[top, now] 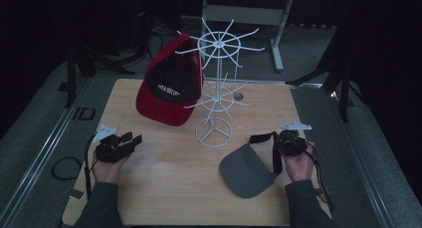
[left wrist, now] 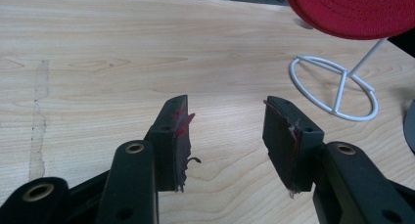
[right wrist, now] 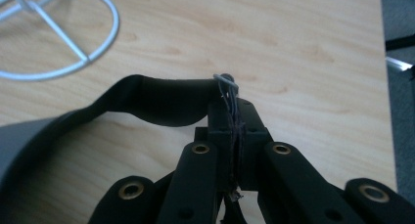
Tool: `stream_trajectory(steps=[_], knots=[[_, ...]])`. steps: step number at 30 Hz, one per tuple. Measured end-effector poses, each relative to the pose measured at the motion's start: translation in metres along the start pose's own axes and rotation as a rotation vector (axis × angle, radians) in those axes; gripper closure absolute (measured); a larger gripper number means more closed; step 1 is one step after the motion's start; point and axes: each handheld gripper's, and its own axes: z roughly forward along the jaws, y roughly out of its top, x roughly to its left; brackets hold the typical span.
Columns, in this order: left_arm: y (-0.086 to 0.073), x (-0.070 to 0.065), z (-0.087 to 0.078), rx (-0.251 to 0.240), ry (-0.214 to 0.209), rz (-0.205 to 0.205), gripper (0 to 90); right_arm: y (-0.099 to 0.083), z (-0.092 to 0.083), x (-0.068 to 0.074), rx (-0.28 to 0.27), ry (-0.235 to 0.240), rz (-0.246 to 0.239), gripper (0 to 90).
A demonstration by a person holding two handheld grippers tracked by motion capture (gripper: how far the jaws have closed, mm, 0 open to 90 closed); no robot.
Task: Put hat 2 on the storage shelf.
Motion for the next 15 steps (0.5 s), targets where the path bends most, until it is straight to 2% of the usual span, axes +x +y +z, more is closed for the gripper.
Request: stream_trajectory(steps=[5, 15], knots=[[0.0, 0.0, 0.0, -0.002, 0.001, 0.001, 53.1, 0.006, -0.003, 0.002, -0.03, -0.006, -0.008, 87.9], [0.0, -0.001, 0.0, -0.004, 0.001, 0.005, 53.1, 0.029, -0.024, 0.004, -0.11, -0.006, -0.009, 88.0]])
